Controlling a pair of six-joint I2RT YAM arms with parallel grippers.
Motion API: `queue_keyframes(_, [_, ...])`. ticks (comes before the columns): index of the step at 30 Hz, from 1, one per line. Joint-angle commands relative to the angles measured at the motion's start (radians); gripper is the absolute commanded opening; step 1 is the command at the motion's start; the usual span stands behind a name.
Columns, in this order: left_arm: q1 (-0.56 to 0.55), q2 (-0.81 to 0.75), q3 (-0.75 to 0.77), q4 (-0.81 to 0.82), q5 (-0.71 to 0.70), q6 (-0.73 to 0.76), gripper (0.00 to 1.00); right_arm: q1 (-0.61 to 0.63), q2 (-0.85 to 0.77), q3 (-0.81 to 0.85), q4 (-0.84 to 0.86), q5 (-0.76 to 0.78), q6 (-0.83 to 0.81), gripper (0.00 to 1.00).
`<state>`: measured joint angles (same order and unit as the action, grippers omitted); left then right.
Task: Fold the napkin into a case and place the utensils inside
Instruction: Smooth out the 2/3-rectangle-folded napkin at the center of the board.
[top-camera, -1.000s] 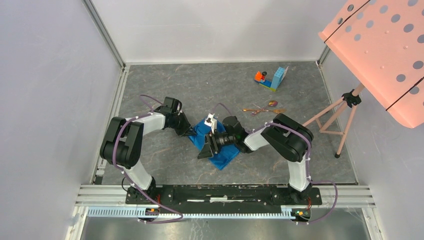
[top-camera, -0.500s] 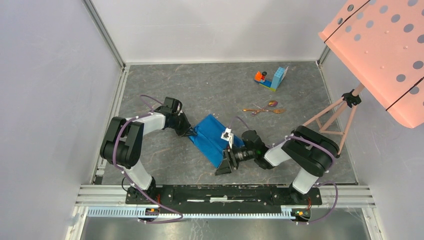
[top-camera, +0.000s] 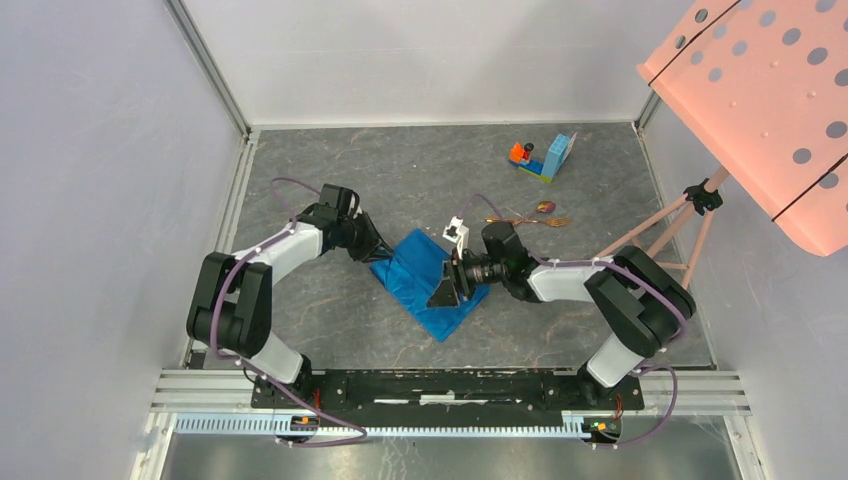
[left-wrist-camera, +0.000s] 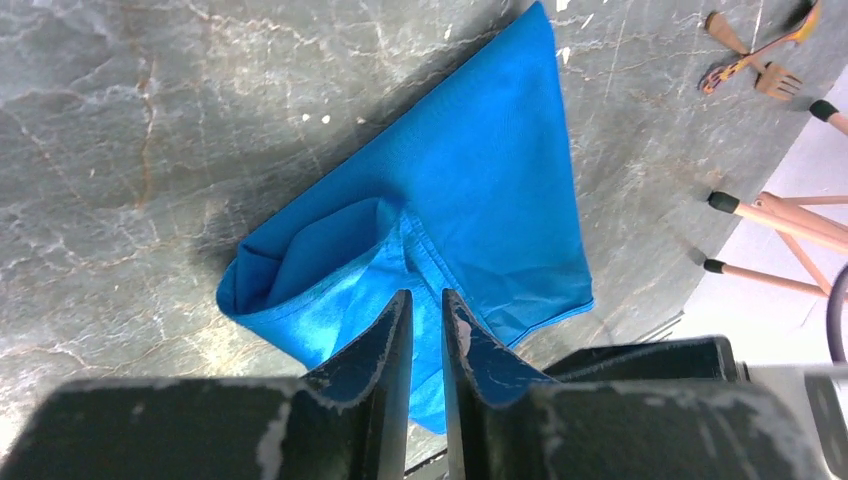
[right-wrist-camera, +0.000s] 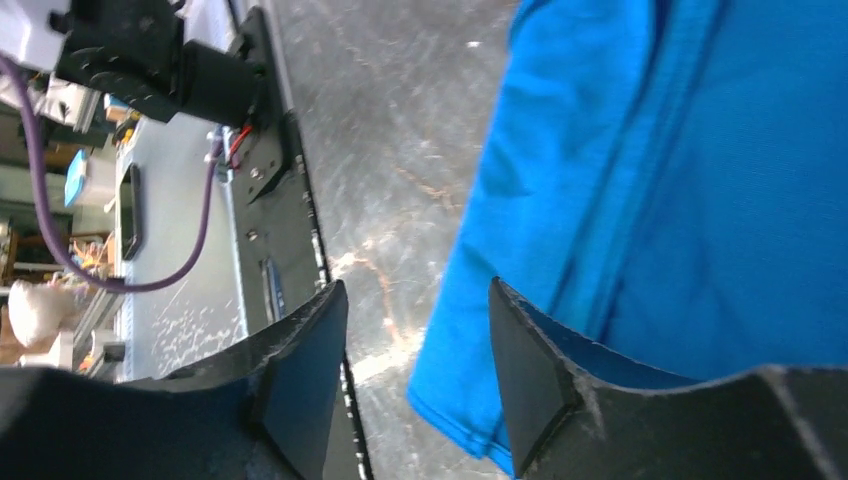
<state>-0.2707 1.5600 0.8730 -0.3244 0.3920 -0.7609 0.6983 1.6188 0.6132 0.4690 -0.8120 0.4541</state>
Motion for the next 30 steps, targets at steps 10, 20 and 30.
queue_keyframes(10, [0.008, 0.230, 0.111, 0.054, -0.012, 0.055, 0.17, -0.028, 0.090, -0.038, -0.021, 0.134, -0.062, 0.39])
queue_keyframes(20, [-0.033, 0.321, 0.298, -0.076, -0.050, 0.183, 0.21, 0.171, 0.076, -0.136, 0.334, 0.253, 0.270, 0.39])
queue_keyframes(30, [-0.148, 0.099, 0.426, -0.262, -0.074, 0.267, 0.61, -0.050, -0.153, -0.044, -0.169, 0.172, -0.031, 0.69])
